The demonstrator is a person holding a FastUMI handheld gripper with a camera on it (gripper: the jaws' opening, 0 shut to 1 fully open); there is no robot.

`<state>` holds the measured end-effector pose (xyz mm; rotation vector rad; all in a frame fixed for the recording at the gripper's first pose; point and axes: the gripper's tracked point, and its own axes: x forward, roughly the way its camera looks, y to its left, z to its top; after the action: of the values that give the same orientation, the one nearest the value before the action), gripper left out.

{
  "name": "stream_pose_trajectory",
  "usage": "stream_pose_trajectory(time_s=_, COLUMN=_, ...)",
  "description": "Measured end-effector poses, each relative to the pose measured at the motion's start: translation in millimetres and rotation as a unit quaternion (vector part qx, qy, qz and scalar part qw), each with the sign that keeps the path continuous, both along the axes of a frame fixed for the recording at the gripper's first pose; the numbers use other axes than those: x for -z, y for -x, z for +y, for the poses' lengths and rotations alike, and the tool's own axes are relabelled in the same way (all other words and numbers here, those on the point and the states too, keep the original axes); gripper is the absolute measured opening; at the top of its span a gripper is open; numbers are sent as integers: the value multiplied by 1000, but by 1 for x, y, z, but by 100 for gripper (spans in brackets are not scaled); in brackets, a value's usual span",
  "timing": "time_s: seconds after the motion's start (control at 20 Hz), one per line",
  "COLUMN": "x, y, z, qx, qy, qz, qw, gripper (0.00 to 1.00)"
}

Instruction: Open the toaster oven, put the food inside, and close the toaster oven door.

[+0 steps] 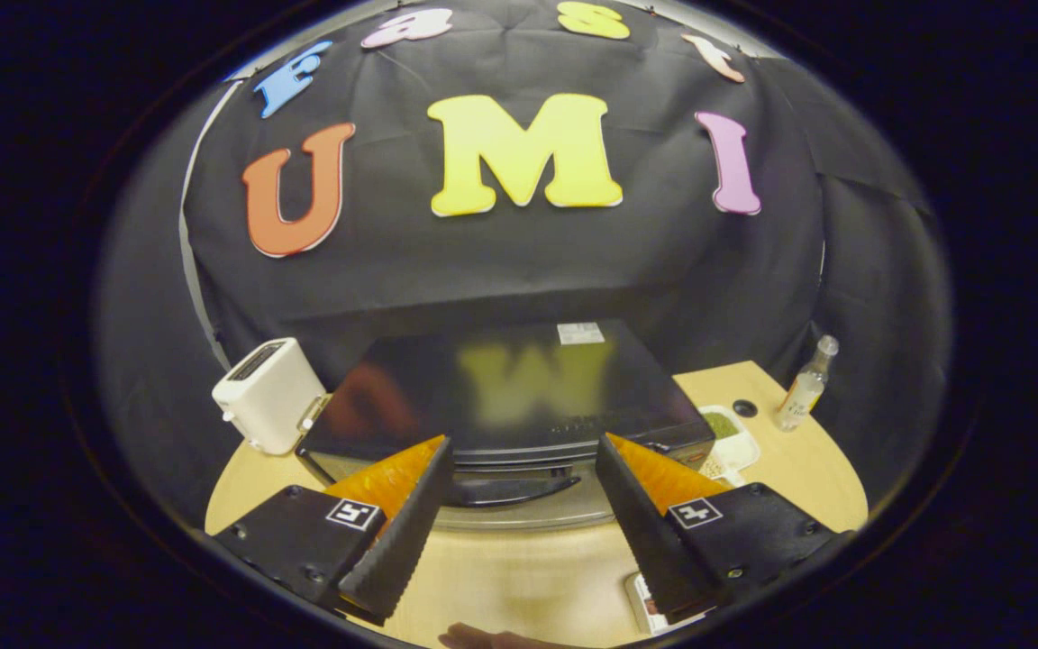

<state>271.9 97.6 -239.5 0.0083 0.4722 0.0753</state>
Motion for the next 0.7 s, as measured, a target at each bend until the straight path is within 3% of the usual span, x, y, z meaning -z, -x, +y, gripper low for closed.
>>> stream_pose_trajectory(time_s=0.15, x=0, y=-12, z=7, qx=-1, qy=-2, qz=-20, qw=1000, gripper=100)
stream_pose_trajectory(time_s=0.25, x=4, y=-9, z=27, qx=-28, qy=-4, qz=-17, qw=999, gripper=100)
stream_pose_trajectory(time_s=0.4, x=6, y=-11, z=20, qx=-18, qy=44, qz=-30, qw=998, gripper=100)
stream_pose_trajectory(time_s=0.7, x=8, y=1, z=22, qx=-15, qy=23, qz=-33, qw=999, gripper=100)
